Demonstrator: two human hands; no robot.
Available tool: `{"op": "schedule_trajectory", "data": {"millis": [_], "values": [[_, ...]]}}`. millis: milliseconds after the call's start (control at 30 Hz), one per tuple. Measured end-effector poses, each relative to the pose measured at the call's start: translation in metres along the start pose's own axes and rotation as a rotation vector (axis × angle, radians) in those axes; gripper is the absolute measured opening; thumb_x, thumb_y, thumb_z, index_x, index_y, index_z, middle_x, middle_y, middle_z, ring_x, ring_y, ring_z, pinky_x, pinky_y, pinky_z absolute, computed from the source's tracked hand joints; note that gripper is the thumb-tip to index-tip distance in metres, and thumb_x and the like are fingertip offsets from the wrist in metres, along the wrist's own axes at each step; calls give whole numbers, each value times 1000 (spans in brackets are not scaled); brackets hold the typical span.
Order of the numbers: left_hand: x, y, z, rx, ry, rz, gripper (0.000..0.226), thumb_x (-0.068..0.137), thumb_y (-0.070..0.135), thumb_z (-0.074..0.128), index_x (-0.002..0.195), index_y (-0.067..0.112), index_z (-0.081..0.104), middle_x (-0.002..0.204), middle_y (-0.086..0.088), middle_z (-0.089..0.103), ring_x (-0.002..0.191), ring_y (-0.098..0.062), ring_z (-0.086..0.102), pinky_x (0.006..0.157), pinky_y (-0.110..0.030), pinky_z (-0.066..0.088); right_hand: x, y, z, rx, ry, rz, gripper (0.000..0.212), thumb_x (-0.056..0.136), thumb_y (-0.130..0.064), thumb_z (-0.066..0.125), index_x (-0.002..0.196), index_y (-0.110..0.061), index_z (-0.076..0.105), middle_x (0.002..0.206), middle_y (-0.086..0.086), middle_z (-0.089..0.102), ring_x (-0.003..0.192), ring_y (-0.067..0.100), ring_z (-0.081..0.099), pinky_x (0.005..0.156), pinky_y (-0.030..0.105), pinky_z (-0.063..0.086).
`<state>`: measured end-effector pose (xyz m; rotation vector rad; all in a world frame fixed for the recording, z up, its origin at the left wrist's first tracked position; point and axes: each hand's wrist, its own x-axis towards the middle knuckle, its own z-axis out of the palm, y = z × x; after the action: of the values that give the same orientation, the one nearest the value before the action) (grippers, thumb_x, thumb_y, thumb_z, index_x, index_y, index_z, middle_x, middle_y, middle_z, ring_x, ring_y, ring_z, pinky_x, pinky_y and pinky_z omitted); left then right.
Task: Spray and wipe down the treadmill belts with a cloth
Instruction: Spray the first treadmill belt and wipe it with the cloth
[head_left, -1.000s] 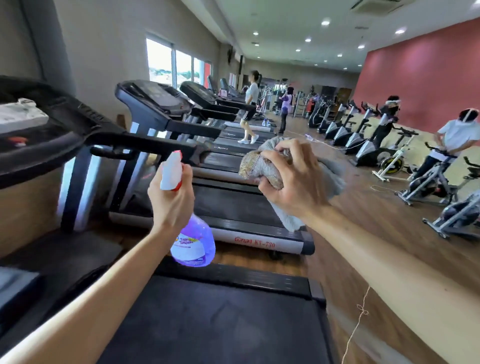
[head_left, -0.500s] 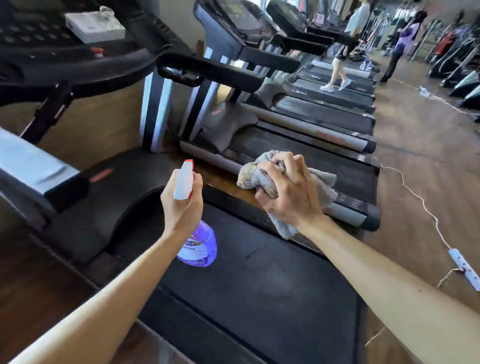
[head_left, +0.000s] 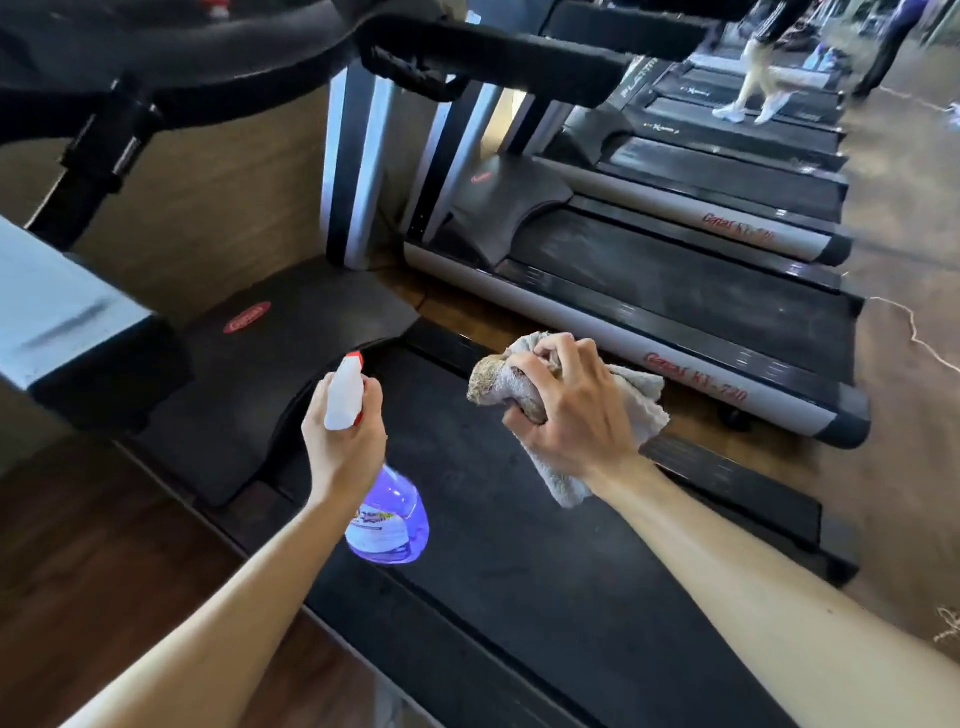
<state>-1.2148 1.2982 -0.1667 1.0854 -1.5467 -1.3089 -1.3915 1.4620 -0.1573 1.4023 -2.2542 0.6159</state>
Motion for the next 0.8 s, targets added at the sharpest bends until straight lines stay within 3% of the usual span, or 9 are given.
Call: {"op": "schedule_trajectory", "data": {"millis": [133, 200, 267, 333, 433, 500, 633, 800], "values": [[11, -65, 4, -33, 60, -96, 15, 97, 24, 64, 98, 10, 59, 73, 0, 46, 61, -17, 47, 52, -30, 51, -16, 2, 66, 73, -31, -15, 44, 83, -46, 59, 119, -22, 67, 115, 6, 56, 98, 30, 50, 80, 42, 50], [12, -100, 7, -29, 92, -124, 9, 98, 23, 63, 99, 14, 60, 69, 1, 46, 58, -19, 48, 46, -24, 45, -29, 6, 104, 105, -44, -24, 43, 82, -44, 61, 118, -21, 67, 114, 6, 56, 97, 30, 51, 79, 41, 51], [17, -137, 12, -25, 119, -150, 4, 98, 23, 62, 96, 25, 61, 63, 10, 48, 48, -13, 47, 47, -25, 46, -43, 12, 144, 145, -49, -28, 42, 81, -43, 62, 117, -21, 68, 113, 6, 56, 96, 29, 52, 76, 39, 51], [21, -179, 17, 20, 135, -164, 12, 99, 24, 62, 95, 36, 60, 65, 12, 51, 43, -5, 48, 49, -26, 50, -61, 19, 184, 177, -78, -26, 42, 81, -43, 61, 115, -21, 69, 113, 6, 57, 96, 29, 52, 74, 38, 51], [24, -237, 20, 73, 178, -188, 17, 97, 34, 65, 87, 46, 58, 73, 6, 54, 53, -9, 51, 66, -46, 62, -87, 27, 234, 197, -131, -13, 39, 81, -43, 59, 111, -21, 69, 113, 5, 57, 95, 29, 52, 70, 38, 52], [27, -270, 20, 100, 190, -222, 13, 93, 43, 67, 89, 52, 60, 78, 9, 58, 66, -15, 55, 76, -56, 60, -101, 34, 263, 194, -167, -4, 38, 81, -44, 58, 109, -22, 69, 113, 4, 57, 94, 29, 53, 66, 39, 53], [32, -315, 22, 120, 201, -280, 18, 91, 48, 68, 89, 64, 60, 82, 21, 62, 77, -16, 61, 85, -55, 59, -120, 39, 304, 176, -223, -1, 39, 81, -46, 55, 106, -21, 70, 111, 5, 57, 93, 30, 53, 66, 40, 53], [34, -350, 20, 153, 195, -319, 10, 91, 47, 66, 94, 57, 62, 90, 16, 66, 85, -23, 68, 86, -53, 59, -130, 43, 330, 180, -246, 13, 41, 83, -46, 54, 110, -20, 71, 111, 6, 57, 92, 29, 52, 69, 38, 50]]}}
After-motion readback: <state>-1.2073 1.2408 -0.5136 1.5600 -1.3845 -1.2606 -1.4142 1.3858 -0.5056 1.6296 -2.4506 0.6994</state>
